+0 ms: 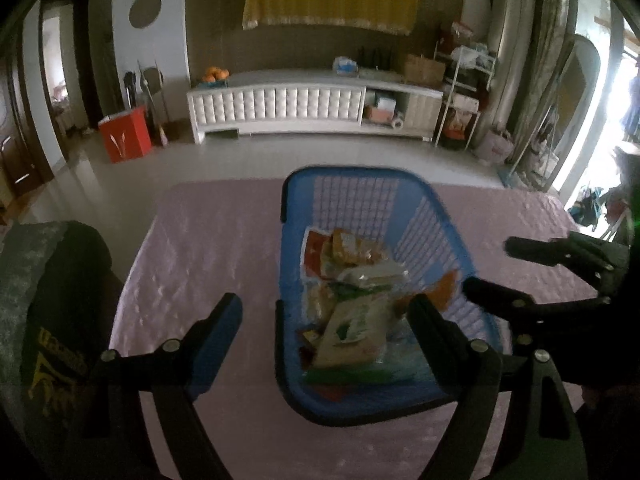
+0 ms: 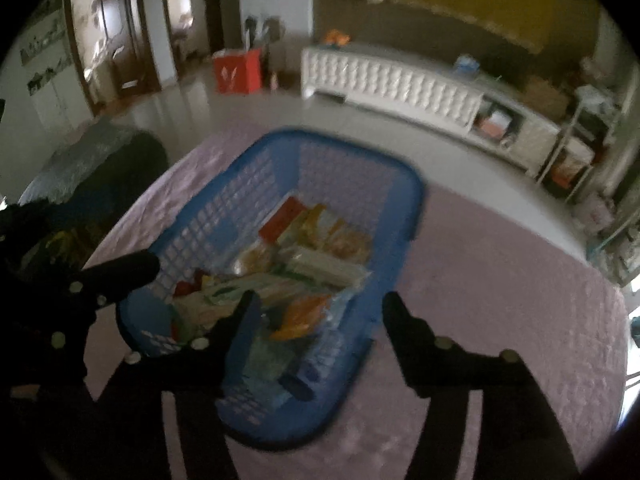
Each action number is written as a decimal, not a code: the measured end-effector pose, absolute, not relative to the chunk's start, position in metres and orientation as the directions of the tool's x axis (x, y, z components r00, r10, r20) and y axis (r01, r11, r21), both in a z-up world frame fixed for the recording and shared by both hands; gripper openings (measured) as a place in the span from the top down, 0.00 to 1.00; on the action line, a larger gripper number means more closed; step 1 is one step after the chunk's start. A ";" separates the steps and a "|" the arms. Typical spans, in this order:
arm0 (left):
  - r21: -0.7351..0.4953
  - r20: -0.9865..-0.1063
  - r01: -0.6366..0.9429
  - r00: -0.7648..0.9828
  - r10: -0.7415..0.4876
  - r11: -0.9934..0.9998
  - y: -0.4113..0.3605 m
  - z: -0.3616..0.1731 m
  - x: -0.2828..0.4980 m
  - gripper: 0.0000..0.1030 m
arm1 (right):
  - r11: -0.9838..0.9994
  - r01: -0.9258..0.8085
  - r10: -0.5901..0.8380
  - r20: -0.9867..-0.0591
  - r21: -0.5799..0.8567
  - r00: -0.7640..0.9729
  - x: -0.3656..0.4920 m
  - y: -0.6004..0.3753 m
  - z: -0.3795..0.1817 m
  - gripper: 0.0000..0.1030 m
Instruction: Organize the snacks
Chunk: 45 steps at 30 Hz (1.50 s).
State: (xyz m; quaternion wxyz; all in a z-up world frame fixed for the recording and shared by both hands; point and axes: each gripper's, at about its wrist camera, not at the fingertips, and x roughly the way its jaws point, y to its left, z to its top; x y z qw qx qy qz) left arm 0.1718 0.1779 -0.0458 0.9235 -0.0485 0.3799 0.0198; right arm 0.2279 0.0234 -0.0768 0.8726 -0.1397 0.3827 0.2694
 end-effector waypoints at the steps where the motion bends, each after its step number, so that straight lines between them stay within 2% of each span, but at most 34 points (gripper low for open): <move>1: -0.083 -0.691 -0.071 0.723 -0.006 0.994 0.174 -0.041 0.168 0.19 | 0.827 -0.561 0.369 -0.720 -0.033 0.588 0.221 0.013 -0.069 0.28; 5: -0.085 -0.646 -0.047 0.763 -0.019 0.995 0.153 -0.023 0.152 0.19 | 0.861 -0.507 0.366 -0.662 -0.024 0.653 0.200 -0.023 -0.046 0.22; 10: -0.056 -0.554 0.008 0.832 -0.038 0.998 0.108 0.003 0.116 0.19 | 0.929 -0.350 0.239 -0.533 -0.117 0.812 0.153 -0.076 -0.019 0.14; 12: -0.057 -0.508 0.014 0.860 -0.041 0.998 0.093 0.013 0.099 0.11 | 0.941 -0.325 0.236 -0.503 -0.097 0.832 0.136 -0.096 -0.009 0.07; 14: -0.064 -0.475 0.023 0.878 -0.051 0.998 0.083 0.022 0.086 0.10 | 0.947 -0.309 0.228 -0.485 -0.093 0.844 0.123 -0.107 -0.002 0.04; 17: -0.052 -0.440 0.039 0.896 -0.058 0.998 0.067 0.032 0.069 0.00 | 0.954 -0.290 0.224 -0.466 -0.073 0.856 0.104 -0.124 0.007 0.01; 23: 0.028 -0.387 0.059 0.921 -0.043 0.998 0.037 0.048 0.044 0.00 | 0.968 -0.218 0.153 -0.397 -0.123 0.905 0.068 -0.134 0.021 0.00; 45: 0.036 -0.338 0.071 0.939 -0.055 0.997 0.024 0.064 -0.014 0.00 | 0.962 -0.270 0.244 -0.337 -0.032 0.909 0.017 -0.145 0.032 0.00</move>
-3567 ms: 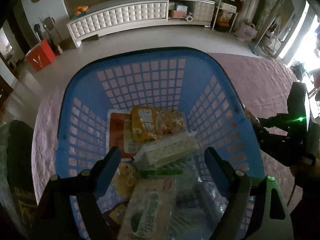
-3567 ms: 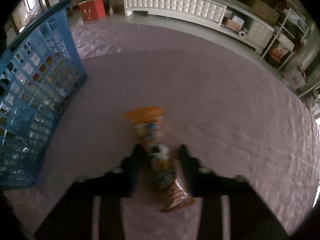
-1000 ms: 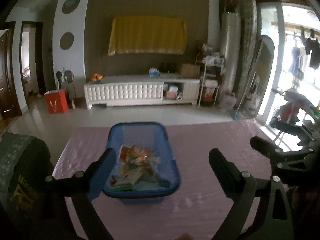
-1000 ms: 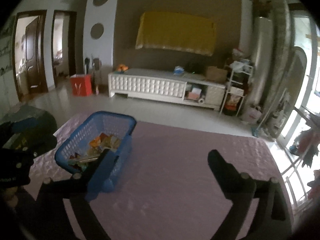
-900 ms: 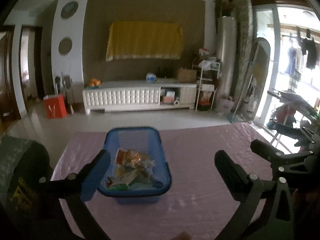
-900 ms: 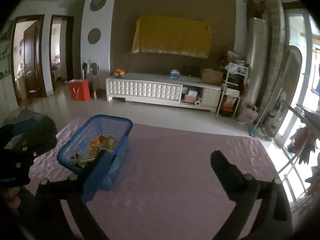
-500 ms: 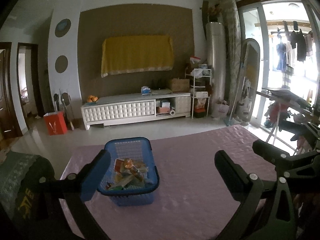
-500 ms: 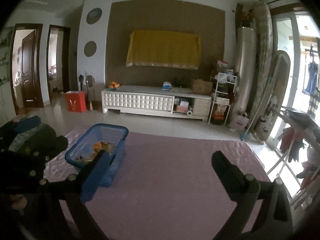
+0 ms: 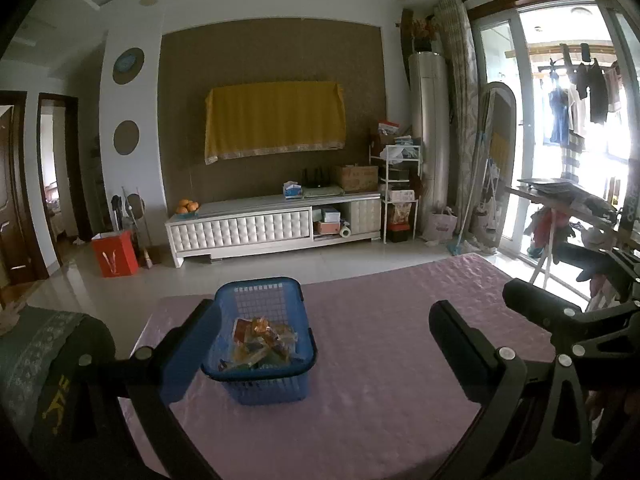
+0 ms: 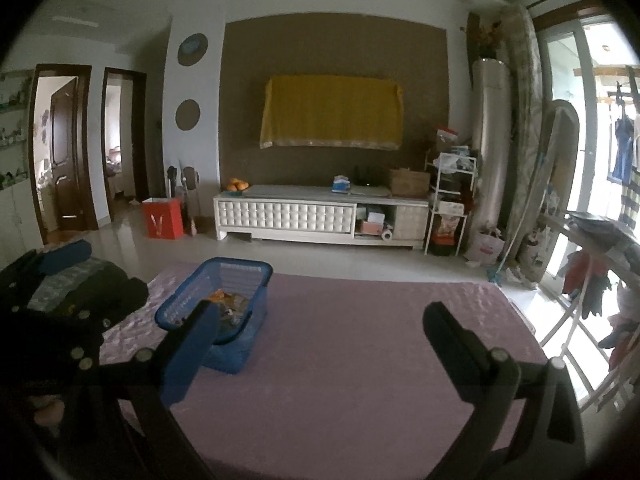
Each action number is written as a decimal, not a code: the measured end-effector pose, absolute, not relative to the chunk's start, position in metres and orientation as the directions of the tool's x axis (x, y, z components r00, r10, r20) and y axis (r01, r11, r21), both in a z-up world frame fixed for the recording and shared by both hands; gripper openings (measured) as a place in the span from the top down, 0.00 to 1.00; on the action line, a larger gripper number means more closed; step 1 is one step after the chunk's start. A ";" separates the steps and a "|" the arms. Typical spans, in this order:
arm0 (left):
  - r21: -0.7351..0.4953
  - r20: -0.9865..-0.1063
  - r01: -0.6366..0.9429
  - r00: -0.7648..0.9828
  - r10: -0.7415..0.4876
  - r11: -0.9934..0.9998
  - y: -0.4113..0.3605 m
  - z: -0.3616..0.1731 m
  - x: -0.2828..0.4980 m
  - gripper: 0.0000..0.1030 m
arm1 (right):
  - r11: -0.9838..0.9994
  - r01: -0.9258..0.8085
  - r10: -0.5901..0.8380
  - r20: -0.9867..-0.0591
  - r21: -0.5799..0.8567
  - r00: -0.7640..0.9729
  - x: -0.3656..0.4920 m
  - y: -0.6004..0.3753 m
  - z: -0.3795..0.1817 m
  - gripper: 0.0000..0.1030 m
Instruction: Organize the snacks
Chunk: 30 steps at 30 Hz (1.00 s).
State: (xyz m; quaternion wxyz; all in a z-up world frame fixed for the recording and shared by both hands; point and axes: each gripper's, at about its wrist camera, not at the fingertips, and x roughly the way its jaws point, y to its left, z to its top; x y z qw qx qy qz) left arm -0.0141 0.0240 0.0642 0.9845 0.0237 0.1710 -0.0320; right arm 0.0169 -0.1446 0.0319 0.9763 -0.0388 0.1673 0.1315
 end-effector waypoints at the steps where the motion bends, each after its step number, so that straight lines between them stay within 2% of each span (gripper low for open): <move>1: 0.036 -0.337 0.071 0.940 -0.054 0.997 0.024 0.064 -0.016 0.00 | 0.963 -0.269 0.243 -0.337 -0.032 0.910 0.017 -0.145 0.033 0.00; 30: 0.014 -0.363 0.093 0.928 -0.082 0.996 0.024 0.061 -0.024 0.00 | 0.962 -0.270 0.239 -0.339 -0.045 0.910 0.007 -0.144 0.032 0.00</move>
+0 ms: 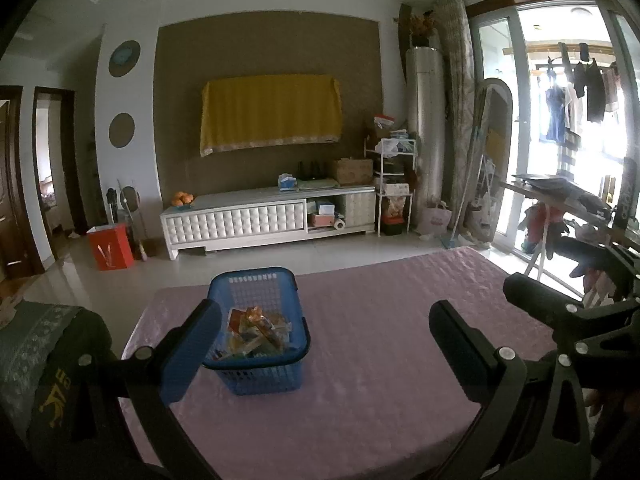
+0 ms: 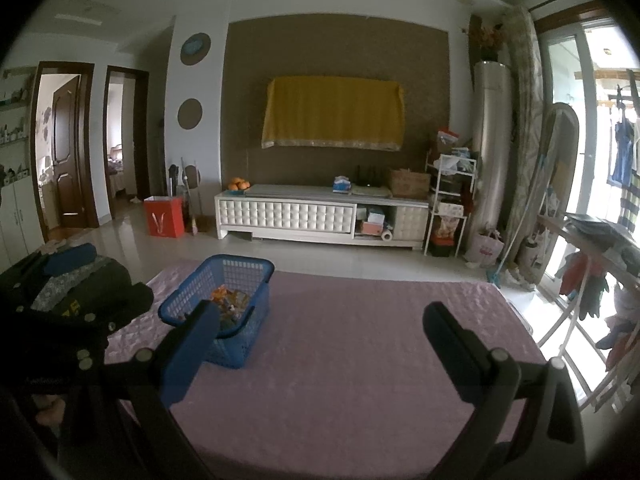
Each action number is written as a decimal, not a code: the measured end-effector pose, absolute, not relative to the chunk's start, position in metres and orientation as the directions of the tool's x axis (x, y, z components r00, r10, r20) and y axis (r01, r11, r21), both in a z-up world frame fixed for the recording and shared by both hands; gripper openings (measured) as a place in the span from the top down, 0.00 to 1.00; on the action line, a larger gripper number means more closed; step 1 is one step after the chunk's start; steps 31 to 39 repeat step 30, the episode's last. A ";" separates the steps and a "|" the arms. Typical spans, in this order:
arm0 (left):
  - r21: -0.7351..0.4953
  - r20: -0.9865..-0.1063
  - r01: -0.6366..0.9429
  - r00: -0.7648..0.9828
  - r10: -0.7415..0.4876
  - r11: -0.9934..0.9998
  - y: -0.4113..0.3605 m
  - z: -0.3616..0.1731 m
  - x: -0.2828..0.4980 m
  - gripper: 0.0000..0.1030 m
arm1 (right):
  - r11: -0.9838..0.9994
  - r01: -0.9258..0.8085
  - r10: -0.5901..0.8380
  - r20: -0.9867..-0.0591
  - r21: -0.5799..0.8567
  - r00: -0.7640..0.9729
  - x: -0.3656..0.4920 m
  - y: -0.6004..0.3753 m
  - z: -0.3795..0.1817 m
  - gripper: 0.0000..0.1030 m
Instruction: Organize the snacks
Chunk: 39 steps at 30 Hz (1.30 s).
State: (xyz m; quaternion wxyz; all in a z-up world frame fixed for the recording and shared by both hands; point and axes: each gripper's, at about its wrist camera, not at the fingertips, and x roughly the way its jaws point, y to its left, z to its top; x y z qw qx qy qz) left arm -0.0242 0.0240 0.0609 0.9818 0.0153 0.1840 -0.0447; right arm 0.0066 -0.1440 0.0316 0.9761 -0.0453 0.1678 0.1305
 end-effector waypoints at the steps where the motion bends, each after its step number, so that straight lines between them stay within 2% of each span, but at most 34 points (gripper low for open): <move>1: 0.010 -0.362 0.095 0.928 -0.085 0.995 0.025 0.060 -0.024 0.00 | 0.961 -0.273 0.244 -0.342 -0.040 0.907 0.007 -0.145 0.032 0.00; 39: 0.016 -0.370 0.095 0.925 -0.082 0.995 0.024 0.059 -0.026 0.00 | 0.962 -0.269 0.241 -0.342 -0.039 0.909 0.005 -0.148 0.032 0.00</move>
